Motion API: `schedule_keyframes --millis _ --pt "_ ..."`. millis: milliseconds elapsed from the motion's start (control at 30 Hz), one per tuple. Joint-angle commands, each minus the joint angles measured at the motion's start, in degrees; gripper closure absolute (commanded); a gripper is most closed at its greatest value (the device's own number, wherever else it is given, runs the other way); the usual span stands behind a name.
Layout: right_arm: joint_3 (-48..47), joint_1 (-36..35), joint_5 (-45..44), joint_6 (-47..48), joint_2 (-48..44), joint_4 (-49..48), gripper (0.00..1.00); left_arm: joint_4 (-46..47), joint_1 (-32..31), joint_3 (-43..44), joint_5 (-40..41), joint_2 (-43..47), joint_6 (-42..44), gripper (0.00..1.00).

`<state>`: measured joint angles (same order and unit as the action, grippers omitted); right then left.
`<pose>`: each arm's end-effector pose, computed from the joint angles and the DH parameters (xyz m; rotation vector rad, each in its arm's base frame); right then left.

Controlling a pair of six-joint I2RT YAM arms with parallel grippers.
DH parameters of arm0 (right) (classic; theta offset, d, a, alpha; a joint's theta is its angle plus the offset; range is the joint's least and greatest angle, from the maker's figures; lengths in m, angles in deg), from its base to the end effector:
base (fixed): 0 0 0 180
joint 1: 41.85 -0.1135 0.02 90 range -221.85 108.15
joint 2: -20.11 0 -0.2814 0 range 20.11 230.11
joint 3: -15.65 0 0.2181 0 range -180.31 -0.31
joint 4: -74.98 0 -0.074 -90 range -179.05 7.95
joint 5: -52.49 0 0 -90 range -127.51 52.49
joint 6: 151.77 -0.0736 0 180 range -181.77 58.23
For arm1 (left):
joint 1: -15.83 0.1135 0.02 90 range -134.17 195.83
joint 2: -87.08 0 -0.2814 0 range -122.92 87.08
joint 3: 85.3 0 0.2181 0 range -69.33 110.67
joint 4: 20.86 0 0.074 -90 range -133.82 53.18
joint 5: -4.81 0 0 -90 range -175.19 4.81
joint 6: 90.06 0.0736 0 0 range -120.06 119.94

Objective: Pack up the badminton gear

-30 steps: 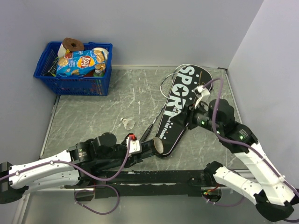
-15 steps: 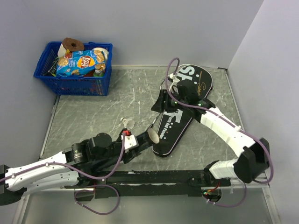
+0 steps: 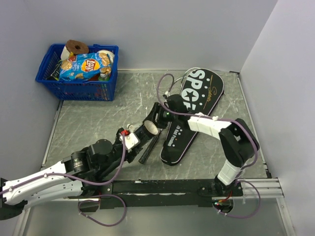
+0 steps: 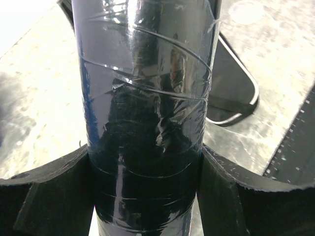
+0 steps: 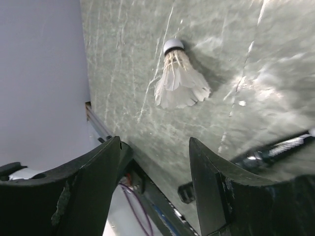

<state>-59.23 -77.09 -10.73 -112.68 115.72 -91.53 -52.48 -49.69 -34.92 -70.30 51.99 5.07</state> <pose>0.2806 0.2388 0.2378 0.0278 2.4320 1.2918 0.0750 -0.1190 0.2920 0.9299 1.6280 -0.4922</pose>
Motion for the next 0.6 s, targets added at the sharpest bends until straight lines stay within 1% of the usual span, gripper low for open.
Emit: schedule_keyframes --millis 0,133,167,267,567 --pt "1.96 -2.72 -0.76 -9.19 2.56 -12.19 0.35 3.71 0.65 2.76 5.49 1.87 -0.03 0.99" --pt "2.58 -5.18 -2.97 -13.59 5.63 -18.07 0.34 3.97 1.09 2.94 6.02 2.57 -0.29 0.99" --pt "2.40 -6.06 -3.32 -16.21 7.81 -19.65 0.34 4.15 1.18 2.94 5.76 2.92 -0.29 0.99" --pt "1.61 -6.77 -4.63 -18.51 10.46 -22.03 0.34 4.41 1.36 2.77 4.27 3.89 -0.20 0.99" --pt "-0.94 -9.14 -9.91 -22.03 13.99 -22.21 0.36 4.15 1.62 2.94 2.86 4.24 -0.12 0.99"
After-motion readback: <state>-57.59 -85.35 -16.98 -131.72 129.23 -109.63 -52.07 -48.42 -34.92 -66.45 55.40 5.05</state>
